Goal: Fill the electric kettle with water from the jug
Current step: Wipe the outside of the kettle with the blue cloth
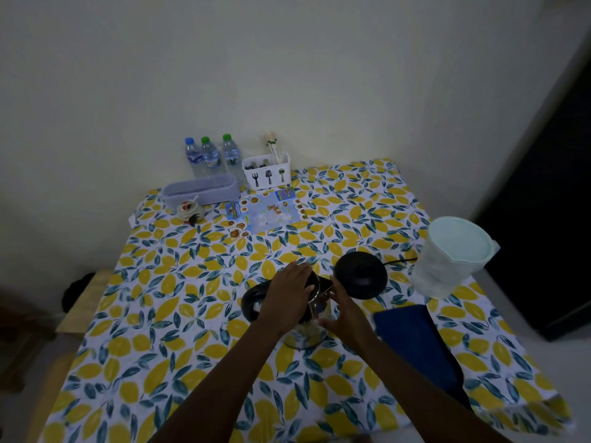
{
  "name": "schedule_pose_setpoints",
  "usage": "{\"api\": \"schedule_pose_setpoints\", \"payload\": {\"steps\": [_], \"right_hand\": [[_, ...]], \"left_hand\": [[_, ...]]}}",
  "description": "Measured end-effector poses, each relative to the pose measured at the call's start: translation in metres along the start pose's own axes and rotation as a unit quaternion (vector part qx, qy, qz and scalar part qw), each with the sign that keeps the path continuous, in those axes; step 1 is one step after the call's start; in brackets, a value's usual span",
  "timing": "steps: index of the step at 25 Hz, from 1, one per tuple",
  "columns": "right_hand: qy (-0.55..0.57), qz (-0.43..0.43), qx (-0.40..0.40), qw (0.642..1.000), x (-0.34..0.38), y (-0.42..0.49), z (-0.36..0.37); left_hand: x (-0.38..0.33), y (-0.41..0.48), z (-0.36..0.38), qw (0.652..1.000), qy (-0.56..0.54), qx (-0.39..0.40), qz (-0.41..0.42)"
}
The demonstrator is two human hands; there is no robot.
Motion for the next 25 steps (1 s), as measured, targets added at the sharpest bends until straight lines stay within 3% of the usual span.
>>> {"api": "schedule_pose_setpoints", "payload": {"steps": [5, 9, 13, 16, 19, 25], "right_hand": [[-0.031, -0.025, 0.011, 0.999, -0.010, -0.009, -0.010], [-0.089, -0.030, -0.038, 0.995, -0.037, -0.026, -0.039], [-0.194, 0.011, -0.089, 0.977, -0.084, -0.043, -0.077], [-0.308, 0.128, -0.029, 0.942, -0.134, -0.058, -0.090], [-0.331, 0.249, 0.051, 0.909, -0.191, -0.081, -0.090], [-0.368, 0.234, 0.025, 0.900, -0.190, -0.078, -0.082]], "left_hand": [[-0.020, 0.001, -0.003, 0.998, 0.049, -0.029, 0.032], [-0.058, 0.002, 0.023, 0.995, -0.004, -0.025, 0.094], [-0.088, 0.004, 0.066, 0.991, -0.065, -0.013, 0.119], [-0.095, 0.004, 0.110, 0.991, -0.087, 0.062, 0.080], [-0.111, 0.000, 0.144, 0.986, -0.084, 0.120, 0.080], [-0.120, -0.001, 0.160, 0.985, -0.075, 0.142, 0.066]]}}
Point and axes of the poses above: each hand's wrist, its own y-axis towards the middle knuckle, its own z-axis out of the palm, x = y × z, the point moved 8 cm from there along y, towards the middle knuckle, and after that the axes turned 1 degree about z, right-handed, at the moved point
